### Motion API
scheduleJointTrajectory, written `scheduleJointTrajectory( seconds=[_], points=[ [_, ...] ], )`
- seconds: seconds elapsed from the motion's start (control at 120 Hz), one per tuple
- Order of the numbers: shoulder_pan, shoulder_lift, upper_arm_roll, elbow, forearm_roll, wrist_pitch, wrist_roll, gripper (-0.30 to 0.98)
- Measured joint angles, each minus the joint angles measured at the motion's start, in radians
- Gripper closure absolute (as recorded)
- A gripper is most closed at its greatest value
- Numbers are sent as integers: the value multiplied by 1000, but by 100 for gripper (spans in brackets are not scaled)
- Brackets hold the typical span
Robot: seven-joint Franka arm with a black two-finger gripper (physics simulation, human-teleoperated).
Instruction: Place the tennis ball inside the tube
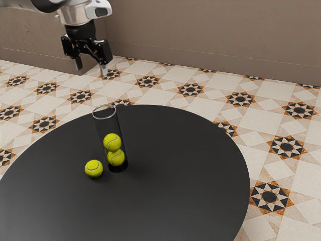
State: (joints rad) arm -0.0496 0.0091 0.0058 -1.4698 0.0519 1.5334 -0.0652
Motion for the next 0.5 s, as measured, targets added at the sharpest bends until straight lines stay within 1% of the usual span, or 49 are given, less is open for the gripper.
scheduleJointTrajectory(
  seconds=[0.125,0.208,0.242,0.392,0.5],
  points=[
    [-17,-6,2,-1,-1,-16,-8,0],
    [-25,-78,1,-59,-8,-30,-12,0],
    [-20,-131,2,-118,-12,-27,-13,0],
    [30,-434,-8,-514,-15,63,-18,0],
    [61,-519,5,-701,-14,139,-21,0]
  ],
)
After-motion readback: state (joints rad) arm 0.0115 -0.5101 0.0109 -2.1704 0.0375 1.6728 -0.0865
